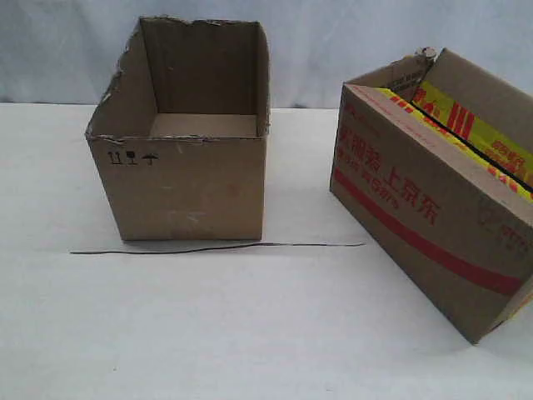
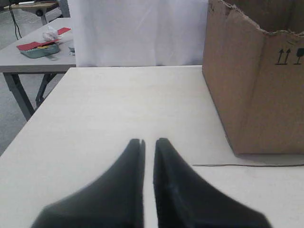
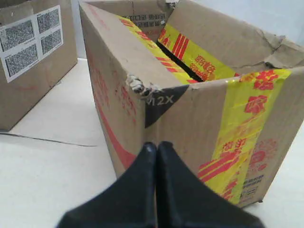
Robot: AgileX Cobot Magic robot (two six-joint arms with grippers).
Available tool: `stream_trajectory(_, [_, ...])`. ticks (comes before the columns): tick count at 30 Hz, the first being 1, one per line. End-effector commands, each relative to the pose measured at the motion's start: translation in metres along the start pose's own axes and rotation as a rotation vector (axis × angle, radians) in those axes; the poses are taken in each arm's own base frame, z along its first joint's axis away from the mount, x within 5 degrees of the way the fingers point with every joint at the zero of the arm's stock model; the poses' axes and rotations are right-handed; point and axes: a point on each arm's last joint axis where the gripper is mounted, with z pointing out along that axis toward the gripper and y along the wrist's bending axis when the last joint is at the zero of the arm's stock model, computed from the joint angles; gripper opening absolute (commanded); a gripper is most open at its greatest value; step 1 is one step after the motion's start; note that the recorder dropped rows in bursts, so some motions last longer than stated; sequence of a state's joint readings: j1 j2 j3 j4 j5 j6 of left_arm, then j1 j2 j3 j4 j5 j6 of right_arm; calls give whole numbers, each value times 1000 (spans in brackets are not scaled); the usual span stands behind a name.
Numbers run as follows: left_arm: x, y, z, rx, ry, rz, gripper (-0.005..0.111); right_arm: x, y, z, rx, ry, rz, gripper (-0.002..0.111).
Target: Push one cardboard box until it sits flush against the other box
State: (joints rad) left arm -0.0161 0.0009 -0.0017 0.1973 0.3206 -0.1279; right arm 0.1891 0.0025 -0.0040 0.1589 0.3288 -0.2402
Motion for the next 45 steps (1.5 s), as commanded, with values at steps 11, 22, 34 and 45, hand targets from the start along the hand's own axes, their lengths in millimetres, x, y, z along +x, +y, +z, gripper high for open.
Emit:
stream_trajectory(11, [-1, -1, 0, 12, -11, -9, 0, -105, -6, -57, 31, -314, -33, 0])
stream_trajectory(22, [-1, -1, 0, 12, -11, -9, 0, -141, -9, -86, 58, -535, -16, 0])
stream_trajectory(34, [-1, -1, 0, 12, -11, -9, 0, -182, -39, -6, 246, 183, 95, 0])
stream_trajectory(45, [-1, -1, 0, 12, -11, -9, 0, -212, -65, 78, 380, 675, -54, 0])
